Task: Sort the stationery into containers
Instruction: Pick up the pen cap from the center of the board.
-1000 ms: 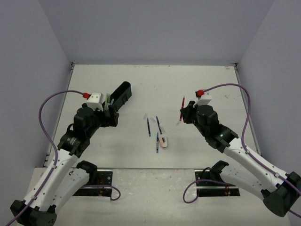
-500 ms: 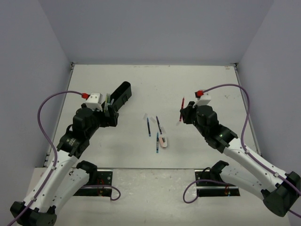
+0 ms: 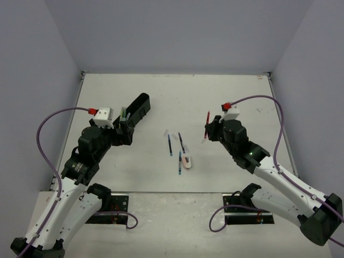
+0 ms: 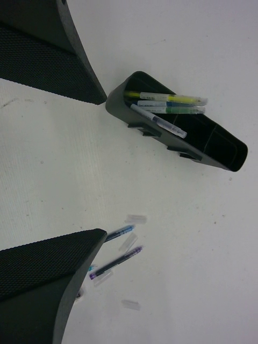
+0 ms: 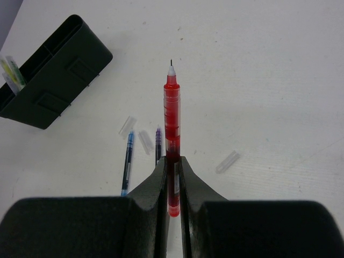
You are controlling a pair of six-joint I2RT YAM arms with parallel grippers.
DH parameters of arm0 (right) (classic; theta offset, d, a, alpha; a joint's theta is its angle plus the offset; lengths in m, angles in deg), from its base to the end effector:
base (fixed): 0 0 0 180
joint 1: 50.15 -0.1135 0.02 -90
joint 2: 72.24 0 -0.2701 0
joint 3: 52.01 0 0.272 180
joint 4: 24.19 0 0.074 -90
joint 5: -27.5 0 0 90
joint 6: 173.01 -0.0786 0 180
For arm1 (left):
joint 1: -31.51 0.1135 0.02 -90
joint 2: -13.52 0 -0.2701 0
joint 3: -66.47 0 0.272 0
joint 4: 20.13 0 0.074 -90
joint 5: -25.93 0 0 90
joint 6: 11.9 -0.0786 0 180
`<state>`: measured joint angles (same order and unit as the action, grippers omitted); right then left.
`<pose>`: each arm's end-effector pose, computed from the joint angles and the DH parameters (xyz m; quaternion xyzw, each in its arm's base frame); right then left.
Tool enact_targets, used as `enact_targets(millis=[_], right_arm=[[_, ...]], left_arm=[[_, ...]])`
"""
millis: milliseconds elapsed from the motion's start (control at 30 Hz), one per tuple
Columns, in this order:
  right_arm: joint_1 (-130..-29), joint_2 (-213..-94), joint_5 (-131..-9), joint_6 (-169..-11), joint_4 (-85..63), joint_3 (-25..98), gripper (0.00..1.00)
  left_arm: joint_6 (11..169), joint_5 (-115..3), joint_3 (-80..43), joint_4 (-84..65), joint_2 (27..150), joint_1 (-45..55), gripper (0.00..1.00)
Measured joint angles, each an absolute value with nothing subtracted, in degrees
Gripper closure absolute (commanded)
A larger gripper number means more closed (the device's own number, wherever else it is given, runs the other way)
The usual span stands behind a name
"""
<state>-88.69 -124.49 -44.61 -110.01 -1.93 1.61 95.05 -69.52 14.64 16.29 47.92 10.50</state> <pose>0.2228 0.1466 0.2805 0.0060 0.8183 0.1956 0.5404 0.1899 -0.0650 0.2980 0.0012 0.8136 -0.1521 0.5612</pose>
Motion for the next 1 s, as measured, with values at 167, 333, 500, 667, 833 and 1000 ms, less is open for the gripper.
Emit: enact_targets(millis=[167, 333, 500, 667, 833, 1000], right_arm=[[-88.69, -124.49, -44.58, -110.01, -2.06, 1.61, 1.00], [-88.69, -124.33, -44.55, -109.97, -2.06, 1.54, 1.00], [-88.69, -123.86, -44.54, -109.97, -2.09, 1.53, 1.00], [-88.69, -123.15, -44.54, -109.95, -2.07, 1.50, 1.00], [-88.69, -122.19, -44.56, -109.91, -2.11, 1.47, 1.00], [-88.69, -120.94, -44.76, -109.75, -2.17, 0.67, 1.00]], left_arm=[[95.07, -69.43, 14.64, 16.27, 47.49, 10.50, 0.00], [95.05, -69.41, 14.64, 16.29, 47.53, 10.50, 0.00], [95.06, -69.41, 14.64, 16.27, 48.00, 10.50, 0.00], [95.07, -69.43, 14.64, 16.27, 48.50, 10.50, 0.00], [95.07, -69.62, 14.64, 16.28, 48.48, 10.50, 0.00], [95.07, -69.63, 14.64, 16.29, 48.73, 10.50, 0.00]])
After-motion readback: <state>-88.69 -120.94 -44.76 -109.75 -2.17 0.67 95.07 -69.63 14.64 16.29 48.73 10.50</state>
